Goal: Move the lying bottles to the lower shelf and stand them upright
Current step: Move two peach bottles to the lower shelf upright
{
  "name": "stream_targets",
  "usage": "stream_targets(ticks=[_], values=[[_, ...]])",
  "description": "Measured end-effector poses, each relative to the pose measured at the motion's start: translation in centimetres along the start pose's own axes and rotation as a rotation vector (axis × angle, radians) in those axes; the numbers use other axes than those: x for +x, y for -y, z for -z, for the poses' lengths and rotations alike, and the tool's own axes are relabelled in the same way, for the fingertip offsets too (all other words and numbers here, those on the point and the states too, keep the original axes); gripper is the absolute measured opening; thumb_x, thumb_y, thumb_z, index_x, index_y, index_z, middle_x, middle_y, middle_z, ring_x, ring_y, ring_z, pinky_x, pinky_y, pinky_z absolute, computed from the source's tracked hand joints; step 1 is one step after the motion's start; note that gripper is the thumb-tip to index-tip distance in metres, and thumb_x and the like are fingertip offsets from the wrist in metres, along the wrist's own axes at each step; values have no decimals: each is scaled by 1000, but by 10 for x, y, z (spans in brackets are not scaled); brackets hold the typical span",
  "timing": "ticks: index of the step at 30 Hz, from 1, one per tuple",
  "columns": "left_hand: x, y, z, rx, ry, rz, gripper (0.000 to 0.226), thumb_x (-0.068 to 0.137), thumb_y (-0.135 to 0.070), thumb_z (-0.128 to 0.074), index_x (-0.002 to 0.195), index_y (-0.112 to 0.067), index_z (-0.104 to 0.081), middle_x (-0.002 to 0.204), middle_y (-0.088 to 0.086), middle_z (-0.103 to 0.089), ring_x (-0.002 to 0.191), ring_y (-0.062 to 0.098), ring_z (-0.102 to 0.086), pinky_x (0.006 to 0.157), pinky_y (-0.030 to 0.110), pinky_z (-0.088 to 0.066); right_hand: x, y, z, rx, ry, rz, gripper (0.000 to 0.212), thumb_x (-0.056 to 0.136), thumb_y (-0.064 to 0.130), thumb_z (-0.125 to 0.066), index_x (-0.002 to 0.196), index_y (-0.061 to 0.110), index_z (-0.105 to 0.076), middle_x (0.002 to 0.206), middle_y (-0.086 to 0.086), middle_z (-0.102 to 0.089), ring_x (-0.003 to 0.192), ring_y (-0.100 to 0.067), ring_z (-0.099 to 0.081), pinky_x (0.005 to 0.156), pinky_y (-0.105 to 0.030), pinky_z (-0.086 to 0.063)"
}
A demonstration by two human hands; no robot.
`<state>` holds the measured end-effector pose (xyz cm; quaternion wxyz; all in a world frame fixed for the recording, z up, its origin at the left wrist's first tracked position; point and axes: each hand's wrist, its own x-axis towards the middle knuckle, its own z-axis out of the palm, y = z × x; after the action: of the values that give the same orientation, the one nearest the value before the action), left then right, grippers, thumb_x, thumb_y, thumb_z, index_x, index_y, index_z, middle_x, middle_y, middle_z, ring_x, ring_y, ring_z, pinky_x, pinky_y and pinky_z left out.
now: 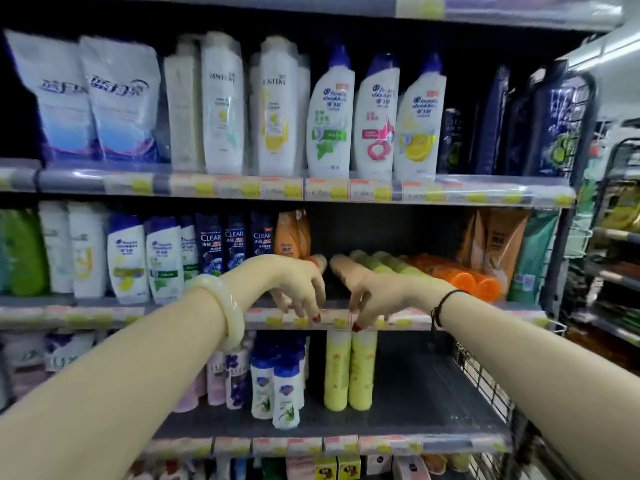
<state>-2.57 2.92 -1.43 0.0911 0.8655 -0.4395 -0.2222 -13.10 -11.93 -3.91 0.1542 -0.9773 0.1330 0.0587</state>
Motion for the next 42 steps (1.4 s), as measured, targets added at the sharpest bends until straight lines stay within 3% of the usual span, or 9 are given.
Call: stream_targets(ticks=[3, 7, 12, 17, 19, 23, 30, 37, 42], values=[[-7, -6, 15, -18, -42, -8, 46, 82, -7, -67, 127, -12, -57, 111, 8, -65, 105, 23, -64, 85, 34, -56, -4, 10, 21, -31, -5, 12, 46, 79, 26, -72, 122, 13, -60, 108, -6, -69, 78, -6, -62, 69, -24, -55], [-8, -8, 33, -47, -116, -23, 45, 82, -6, -66, 126, -10, -59, 119, 10, -64, 105, 22, -63, 89, 36, -55, -7, 15, 44, -36, -33, 42, 45, 82, 20, -68, 125, 9, -60, 111, -8, -68, 76, -8, -63, 68, -24, -55], [0, -1, 49, -45, -169, 3, 44, 79, -14, -72, 122, -14, -62, 121, 13, -64, 102, 21, -63, 82, 32, -56, 0, 12, 63, -21, -57, 34, 37, 84, 21, -68, 118, 10, -62, 86, 3, -65, 75, -7, -62, 61, -20, -48], [17, 9, 60, -38, -213, 30, 46, 79, -20, -74, 123, -14, -61, 121, 8, -61, 102, 22, -61, 79, 31, -54, 22, 5, 70, -15, -91, 9, 35, 81, 25, -69, 115, 13, -66, 104, -5, -69, 78, -12, -63, 59, -22, -48], [26, 13, 59, -20, -211, 45, 48, 79, -24, -73, 124, -14, -60, 122, 8, -61, 107, 24, -61, 84, 34, -56, 32, -1, 66, -32, -100, -14, 36, 81, 27, -68, 114, 12, -66, 111, -9, -68, 88, -20, -64, 63, -25, -51], [42, 22, 54, -32, -217, 90, 52, 80, -30, -72, 127, -17, -56, 126, 6, -57, 115, 25, -56, 92, 42, -55, 50, -10, 57, -27, -139, -47, 37, 80, 29, -65, 111, 9, -67, 116, -11, -66, 105, -29, -62, 91, -41, -53], [63, 35, 52, -134, -196, 140, 55, 80, -36, -71, 129, -19, -54, 127, 6, -55, 117, 26, -55, 92, 45, -54, 77, -17, 55, -36, -129, -99, 41, 77, 39, -66, 108, 13, -63, 106, -9, -68, 98, -26, -64, 84, -37, -53], [82, 46, 44, -203, -190, 149, 50, 84, -42, -62, 126, -18, -53, 123, 9, -58, 109, 27, -60, 88, 47, -56, 93, -28, 49, -103, -134, -171, 51, 75, 54, -59, 111, 18, -54, 98, -1, -63, 89, -20, -60, 75, -31, -49], [96, 54, 31, -331, -263, 115, 62, 85, -45, -60, 140, -22, -43, 133, 9, -55, 115, 26, -58, 95, 39, -52, 109, -49, 33, -114, -232, -201, 79, 60, 78, -41, 121, 31, -50, 108, -7, -63, 102, -28, -58, 89, -41, -50]])
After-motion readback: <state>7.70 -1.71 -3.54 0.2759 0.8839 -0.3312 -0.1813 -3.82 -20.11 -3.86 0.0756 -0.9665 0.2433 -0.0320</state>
